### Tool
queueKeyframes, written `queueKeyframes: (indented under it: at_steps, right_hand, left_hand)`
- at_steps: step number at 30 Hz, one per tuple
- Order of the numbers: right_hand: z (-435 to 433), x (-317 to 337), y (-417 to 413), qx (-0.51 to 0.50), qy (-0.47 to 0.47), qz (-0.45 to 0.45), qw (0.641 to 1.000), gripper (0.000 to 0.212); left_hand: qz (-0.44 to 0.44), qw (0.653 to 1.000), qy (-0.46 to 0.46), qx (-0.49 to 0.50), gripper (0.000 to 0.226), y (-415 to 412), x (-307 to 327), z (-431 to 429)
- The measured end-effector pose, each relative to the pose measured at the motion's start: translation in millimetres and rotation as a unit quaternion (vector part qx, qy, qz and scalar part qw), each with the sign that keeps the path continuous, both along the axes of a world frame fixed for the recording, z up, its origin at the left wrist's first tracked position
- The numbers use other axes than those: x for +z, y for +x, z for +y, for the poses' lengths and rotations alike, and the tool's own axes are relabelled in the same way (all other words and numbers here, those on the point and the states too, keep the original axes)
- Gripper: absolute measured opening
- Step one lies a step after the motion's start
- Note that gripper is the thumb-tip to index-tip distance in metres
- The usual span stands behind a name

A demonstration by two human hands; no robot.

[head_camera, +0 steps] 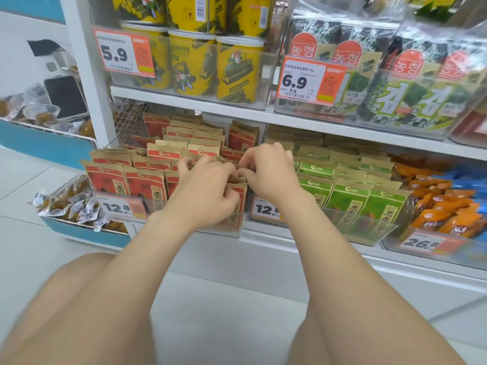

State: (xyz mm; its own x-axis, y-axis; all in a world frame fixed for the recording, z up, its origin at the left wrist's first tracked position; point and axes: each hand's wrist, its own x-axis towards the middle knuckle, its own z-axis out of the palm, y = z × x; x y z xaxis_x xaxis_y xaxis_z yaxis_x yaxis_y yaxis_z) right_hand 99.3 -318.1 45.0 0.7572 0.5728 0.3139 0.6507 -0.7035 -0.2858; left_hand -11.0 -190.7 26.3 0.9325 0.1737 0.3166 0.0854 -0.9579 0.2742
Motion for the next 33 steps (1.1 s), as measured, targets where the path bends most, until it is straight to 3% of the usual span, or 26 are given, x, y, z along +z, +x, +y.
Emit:
queueKeyframes:
  at_steps: [3,7,10,13,20,23,25,28,33]
  right_hand:
    - [3.1,1.5,0.3,-0.003,0.032,0.000,0.999,0.009]
    - [-2.5,9.2,0.6,-0.012,0.143,-0.027,0.989,0.007]
    - [-8.5,14.3,-5.7,-0.001,0.279,-0.041,0.959,0.007]
    - [-16.1,25.0,-16.3,-0.008,0.362,-0.133,0.922,0.007]
    - [-36.2,45.8,-40.3,-0.007,0.428,-0.309,0.849,0.015]
    - [-39.9,51.0,-51.0,0.013,0.418,-0.331,0.846,0.018]
    - [-38.1,50.2,-61.1,0.033,0.426,-0.291,0.856,0.014]
    - [-28.6,40.7,-72.3,0.007,0.500,-0.120,0.857,0.012]
    - [-20.6,33.8,-66.9,-0.015,0.600,0.171,0.781,0.013]
  left_hand:
    - [-0.010,1.000,-0.009,0.002,0.030,-2.0,3.0,0.2]
    - [-0.015,1.000,-0.015,-0.013,0.029,-5.3,6.2,0.0]
    - [-0.012,0.999,-0.027,-0.022,0.032,-7.6,9.3,0.2]
    - [-0.028,0.999,-0.044,-0.017,0.031,-9.8,12.1,1.4]
    - [-0.198,0.964,-0.172,0.037,0.024,-17.3,22.7,3.2]
    - [-0.290,0.931,-0.219,0.009,0.018,-24.7,32.9,-10.3]
    - [-0.323,0.915,-0.238,-0.044,0.014,-30.5,38.3,-23.4]
    - [-0.301,0.918,-0.235,-0.107,0.023,-33.9,35.1,-39.9]
    - [-0.237,0.920,-0.302,-0.077,0.034,-27.6,32.2,-40.6]
